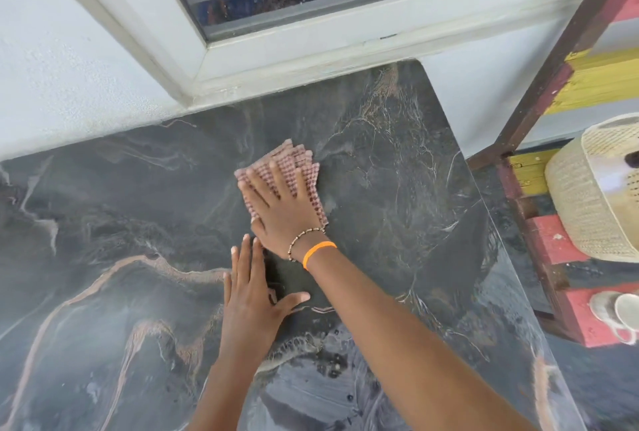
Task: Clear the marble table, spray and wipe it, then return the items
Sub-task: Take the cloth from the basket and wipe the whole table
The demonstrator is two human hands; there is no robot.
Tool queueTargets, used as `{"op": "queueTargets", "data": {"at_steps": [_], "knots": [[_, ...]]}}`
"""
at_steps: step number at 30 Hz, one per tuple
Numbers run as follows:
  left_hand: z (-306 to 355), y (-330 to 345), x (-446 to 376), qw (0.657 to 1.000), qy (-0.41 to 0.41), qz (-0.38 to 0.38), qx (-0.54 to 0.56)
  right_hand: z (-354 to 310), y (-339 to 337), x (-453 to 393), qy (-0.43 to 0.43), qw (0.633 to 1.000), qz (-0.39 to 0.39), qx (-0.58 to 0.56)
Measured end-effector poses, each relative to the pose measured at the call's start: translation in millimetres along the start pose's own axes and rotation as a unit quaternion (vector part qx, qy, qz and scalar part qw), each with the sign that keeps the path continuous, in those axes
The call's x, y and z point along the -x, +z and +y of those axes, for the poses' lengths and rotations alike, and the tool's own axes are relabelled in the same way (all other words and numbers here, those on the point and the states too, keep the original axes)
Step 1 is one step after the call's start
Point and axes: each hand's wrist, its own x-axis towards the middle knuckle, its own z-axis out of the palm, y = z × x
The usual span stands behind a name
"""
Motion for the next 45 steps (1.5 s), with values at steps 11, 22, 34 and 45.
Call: {"op": "queueTargets", "data": {"at_steps": [11, 22, 34, 45], "knots": [[-9.3, 10.3, 29.3, 0.996, 0.005, -0.059, -0.069, 127.5, -16.1, 105.2, 0.214, 0.975, 0.039, 0.039], [-27.4, 9.2, 55.4, 0.998, 0.025, -0.051, -0.04, 43.6, 12.9, 147.5, 0.338, 0.939, 0.068, -0.002], [-81.0, 11.9, 128.0, 0.997, 0.039, -0.057, -0.026, -59.1, 43.6, 158.3, 0.005, 0.999, 0.009, 0.05], [-75.8, 19.5, 129.0, 0.993, 0.037, -0.071, -0.086, 108.1, 5.2, 239.6, 0.362, 0.93, 0.049, 0.029]]}}
